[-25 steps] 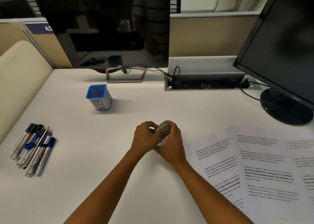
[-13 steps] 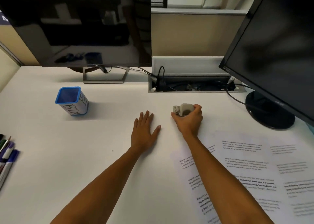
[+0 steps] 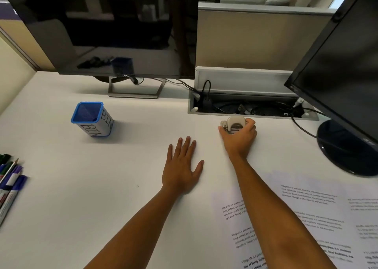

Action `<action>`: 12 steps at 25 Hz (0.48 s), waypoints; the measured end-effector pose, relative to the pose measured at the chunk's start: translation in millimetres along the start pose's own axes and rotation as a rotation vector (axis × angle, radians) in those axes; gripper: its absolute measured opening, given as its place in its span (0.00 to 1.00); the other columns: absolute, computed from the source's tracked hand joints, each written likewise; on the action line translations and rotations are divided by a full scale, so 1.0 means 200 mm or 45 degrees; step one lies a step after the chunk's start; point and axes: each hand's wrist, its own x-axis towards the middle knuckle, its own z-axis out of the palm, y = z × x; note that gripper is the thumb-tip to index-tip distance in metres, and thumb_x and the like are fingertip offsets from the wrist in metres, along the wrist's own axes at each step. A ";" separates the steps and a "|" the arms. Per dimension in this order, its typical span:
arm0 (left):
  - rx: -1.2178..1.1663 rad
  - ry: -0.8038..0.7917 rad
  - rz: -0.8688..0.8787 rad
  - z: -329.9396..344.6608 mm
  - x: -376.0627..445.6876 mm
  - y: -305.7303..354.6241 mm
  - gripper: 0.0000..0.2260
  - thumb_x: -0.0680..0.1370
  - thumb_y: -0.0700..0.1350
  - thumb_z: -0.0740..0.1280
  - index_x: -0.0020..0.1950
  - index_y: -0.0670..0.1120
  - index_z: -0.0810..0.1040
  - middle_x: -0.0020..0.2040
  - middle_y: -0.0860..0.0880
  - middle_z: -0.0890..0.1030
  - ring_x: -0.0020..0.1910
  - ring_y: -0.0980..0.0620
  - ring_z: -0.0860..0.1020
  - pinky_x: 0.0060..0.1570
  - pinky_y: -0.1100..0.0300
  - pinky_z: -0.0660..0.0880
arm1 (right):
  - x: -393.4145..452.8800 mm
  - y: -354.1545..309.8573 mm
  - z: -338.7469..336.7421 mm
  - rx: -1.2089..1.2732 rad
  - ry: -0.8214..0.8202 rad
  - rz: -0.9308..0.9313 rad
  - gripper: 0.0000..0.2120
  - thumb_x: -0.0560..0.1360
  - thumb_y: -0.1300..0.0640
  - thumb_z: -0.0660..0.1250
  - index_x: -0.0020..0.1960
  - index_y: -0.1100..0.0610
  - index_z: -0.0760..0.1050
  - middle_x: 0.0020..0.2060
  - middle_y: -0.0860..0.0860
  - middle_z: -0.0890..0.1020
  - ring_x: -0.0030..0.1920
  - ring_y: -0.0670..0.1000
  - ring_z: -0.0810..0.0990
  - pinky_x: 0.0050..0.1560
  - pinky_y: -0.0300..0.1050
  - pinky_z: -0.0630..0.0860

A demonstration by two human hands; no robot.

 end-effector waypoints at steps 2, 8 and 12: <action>0.000 0.003 -0.003 0.00 0.01 0.00 0.31 0.81 0.64 0.47 0.81 0.54 0.46 0.82 0.54 0.45 0.80 0.53 0.39 0.78 0.47 0.43 | 0.01 0.00 0.01 -0.001 0.010 -0.009 0.43 0.62 0.38 0.78 0.67 0.55 0.63 0.63 0.55 0.74 0.61 0.55 0.72 0.59 0.55 0.78; -0.006 0.010 -0.005 -0.01 0.00 0.00 0.31 0.81 0.64 0.46 0.81 0.54 0.47 0.82 0.55 0.45 0.80 0.53 0.39 0.78 0.47 0.43 | 0.01 -0.02 0.02 -0.100 0.037 0.015 0.44 0.62 0.34 0.76 0.67 0.57 0.64 0.63 0.56 0.75 0.63 0.57 0.72 0.63 0.53 0.74; -0.020 0.029 0.002 -0.01 0.00 0.01 0.31 0.81 0.64 0.47 0.81 0.54 0.49 0.82 0.54 0.47 0.80 0.53 0.41 0.78 0.47 0.43 | 0.00 -0.03 -0.02 -0.057 -0.031 0.078 0.50 0.60 0.34 0.78 0.71 0.57 0.62 0.67 0.56 0.72 0.67 0.57 0.70 0.66 0.54 0.72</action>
